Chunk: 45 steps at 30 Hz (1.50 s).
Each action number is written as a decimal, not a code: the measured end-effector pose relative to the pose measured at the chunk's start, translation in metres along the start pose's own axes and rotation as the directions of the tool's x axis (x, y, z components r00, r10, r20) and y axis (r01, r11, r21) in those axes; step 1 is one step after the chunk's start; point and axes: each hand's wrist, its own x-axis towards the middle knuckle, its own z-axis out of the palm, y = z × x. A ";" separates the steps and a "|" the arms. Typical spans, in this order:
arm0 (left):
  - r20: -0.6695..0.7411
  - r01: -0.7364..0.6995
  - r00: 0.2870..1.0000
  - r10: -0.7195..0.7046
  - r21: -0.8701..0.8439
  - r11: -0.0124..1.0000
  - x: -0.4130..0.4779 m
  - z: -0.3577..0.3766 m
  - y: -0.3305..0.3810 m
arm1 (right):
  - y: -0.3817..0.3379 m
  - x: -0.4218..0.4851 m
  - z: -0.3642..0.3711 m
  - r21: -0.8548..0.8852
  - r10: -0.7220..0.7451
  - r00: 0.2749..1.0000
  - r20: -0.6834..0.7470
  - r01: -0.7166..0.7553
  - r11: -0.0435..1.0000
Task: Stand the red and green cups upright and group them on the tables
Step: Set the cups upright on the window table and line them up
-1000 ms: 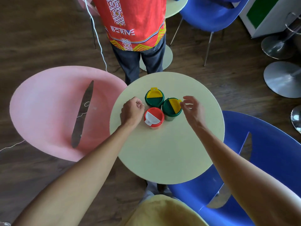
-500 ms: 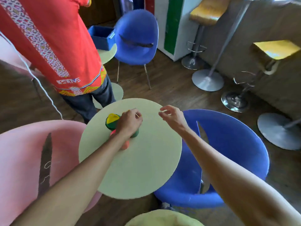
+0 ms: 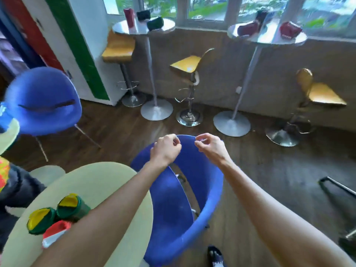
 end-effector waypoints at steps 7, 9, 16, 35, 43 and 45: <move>0.059 -0.186 0.981 0.184 0.023 0.982 0.079 0.063 0.154 | 0.037 0.071 -0.154 -0.028 -0.004 0.981 -0.194 -0.001 1.000; 0.041 -0.223 0.974 0.222 0.014 0.975 0.109 0.074 0.204 | 0.040 0.103 -0.202 -0.042 -0.031 0.977 -0.213 0.023 0.999; -0.041 -0.291 0.956 0.290 -0.014 0.957 0.205 0.104 0.366 | 0.044 0.202 -0.356 -0.065 -0.103 0.962 -0.252 0.089 0.994; -0.070 -0.408 0.911 0.407 0.003 0.913 0.565 0.148 0.563 | 0.046 0.572 -0.521 -0.140 -0.181 0.933 -0.312 0.143 0.980; -0.093 -0.426 0.900 0.427 0.027 0.904 0.718 0.159 0.612 | 0.043 0.736 -0.558 -0.177 -0.195 0.926 -0.323 0.143 0.974; -0.095 -0.423 0.901 0.423 0.027 0.906 0.754 0.165 0.620 | 0.046 0.773 -0.564 -0.177 -0.207 0.930 -0.304 0.158 0.971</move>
